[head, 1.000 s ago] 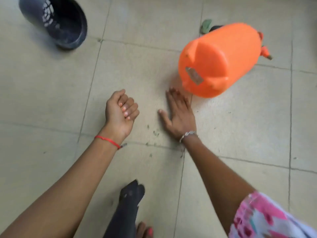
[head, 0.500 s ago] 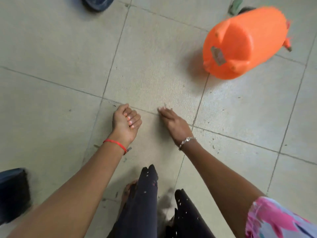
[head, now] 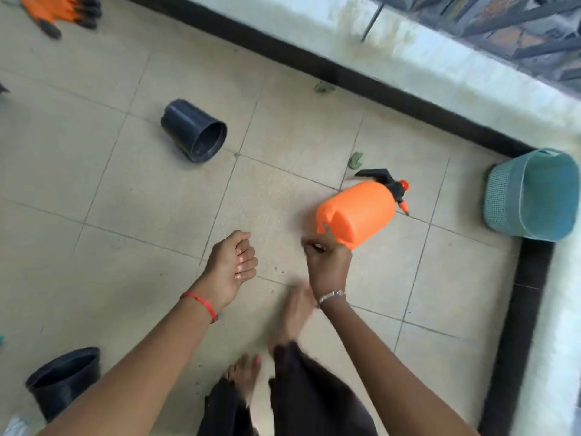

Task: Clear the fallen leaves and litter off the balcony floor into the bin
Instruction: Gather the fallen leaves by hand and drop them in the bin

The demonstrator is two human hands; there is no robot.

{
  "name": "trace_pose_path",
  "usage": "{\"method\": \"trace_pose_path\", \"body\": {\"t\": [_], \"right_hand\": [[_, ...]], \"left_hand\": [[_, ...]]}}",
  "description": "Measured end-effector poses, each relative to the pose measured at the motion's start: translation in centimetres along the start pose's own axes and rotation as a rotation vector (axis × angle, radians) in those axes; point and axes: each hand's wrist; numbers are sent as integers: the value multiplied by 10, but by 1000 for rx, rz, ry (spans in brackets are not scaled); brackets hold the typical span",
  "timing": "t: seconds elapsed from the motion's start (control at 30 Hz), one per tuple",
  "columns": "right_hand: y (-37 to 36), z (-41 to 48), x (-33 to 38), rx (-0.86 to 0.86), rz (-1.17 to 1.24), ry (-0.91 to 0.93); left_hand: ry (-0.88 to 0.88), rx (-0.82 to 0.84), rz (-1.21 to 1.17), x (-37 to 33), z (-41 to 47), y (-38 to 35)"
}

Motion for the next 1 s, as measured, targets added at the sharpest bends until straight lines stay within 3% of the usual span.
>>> {"method": "trace_pose_path", "body": {"t": [0.1,0.2,0.37,0.53,0.73,0.83,1.0], "right_hand": [[4,58,20,-125,38,-46],[6,134,19,-106,-82,-144],[-10,242,-21,-89,-267,-337],[-34,319,-77,-200,-378,-422],[-61,357,-113,-251,-646,-288],[-76,372,-93,-188,-429,-90],[-105,429,-40,-233,28,-16]], "left_hand": [[10,7,48,-32,14,-15],[13,0,90,-66,45,-31],[-7,8,190,-105,135,-58],[-31,35,317,-125,233,-72],[-131,-4,377,-159,301,-76],[-186,-76,442,-173,313,-72],[-367,-186,647,-193,336,-73]]}}
Point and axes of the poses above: each hand's wrist, its own z-axis towards the middle knuckle, its own y-axis out of the back of the hand, x = y × z, and after that the axes turned 13 degrees about z, right-handed
